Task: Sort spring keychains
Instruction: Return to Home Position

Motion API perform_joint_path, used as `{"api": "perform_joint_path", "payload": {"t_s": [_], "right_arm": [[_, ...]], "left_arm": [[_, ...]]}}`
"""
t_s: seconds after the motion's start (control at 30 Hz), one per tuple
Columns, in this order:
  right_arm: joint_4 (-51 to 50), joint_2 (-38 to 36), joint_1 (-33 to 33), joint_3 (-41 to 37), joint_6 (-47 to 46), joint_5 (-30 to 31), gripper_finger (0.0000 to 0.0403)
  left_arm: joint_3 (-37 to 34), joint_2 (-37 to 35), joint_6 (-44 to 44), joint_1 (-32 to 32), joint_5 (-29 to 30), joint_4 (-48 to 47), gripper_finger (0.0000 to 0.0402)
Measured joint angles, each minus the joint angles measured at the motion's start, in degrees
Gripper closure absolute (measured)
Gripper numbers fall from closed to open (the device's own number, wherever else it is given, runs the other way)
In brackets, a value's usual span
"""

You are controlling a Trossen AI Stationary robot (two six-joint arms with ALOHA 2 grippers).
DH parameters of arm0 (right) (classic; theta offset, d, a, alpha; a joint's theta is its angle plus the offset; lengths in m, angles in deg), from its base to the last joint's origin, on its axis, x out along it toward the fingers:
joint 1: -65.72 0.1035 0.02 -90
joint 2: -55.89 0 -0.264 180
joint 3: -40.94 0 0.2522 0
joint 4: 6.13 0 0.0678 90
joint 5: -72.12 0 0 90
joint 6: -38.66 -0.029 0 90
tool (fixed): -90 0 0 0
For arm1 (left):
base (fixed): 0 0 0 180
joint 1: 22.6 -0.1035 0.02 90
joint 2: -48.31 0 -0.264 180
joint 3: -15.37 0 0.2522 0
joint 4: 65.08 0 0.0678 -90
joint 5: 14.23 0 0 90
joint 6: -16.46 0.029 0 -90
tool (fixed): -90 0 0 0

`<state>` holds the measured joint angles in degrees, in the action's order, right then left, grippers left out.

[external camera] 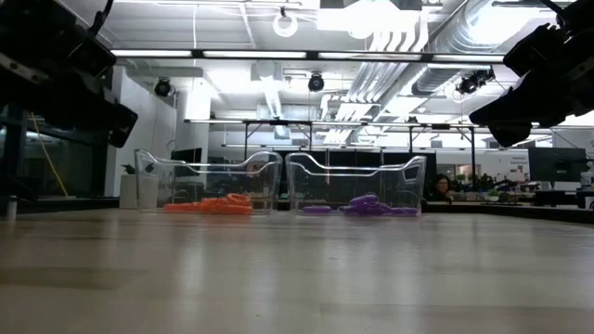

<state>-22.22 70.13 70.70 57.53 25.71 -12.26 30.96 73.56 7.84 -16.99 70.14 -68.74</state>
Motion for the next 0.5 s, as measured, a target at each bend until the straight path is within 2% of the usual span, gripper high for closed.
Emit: {"api": "perform_joint_path", "payload": {"t_s": [0.3, 0.43, 0.5], "right_arm": [[0.0, -0.02, 0.01, 0.0, 0.0, -0.01, 0.0402], [0.0, -0.02, 0.02, 0.0, 0.0, 0.0, 0.0402], [0.0, -0.02, 0.02, 0.0, 0.0, 0.0, 0.0402]], "left_arm": [[-0.95, -2.43, 6.3, 0.0, -1.38, -3.46, 0.0401], [-0.99, -4.37, 9.21, 0.0, -0.56, -9.1, 0.0401], [-1.01, -4.47, 10.53, 0.0, 0.34, -8.53, 0.0401]]}}
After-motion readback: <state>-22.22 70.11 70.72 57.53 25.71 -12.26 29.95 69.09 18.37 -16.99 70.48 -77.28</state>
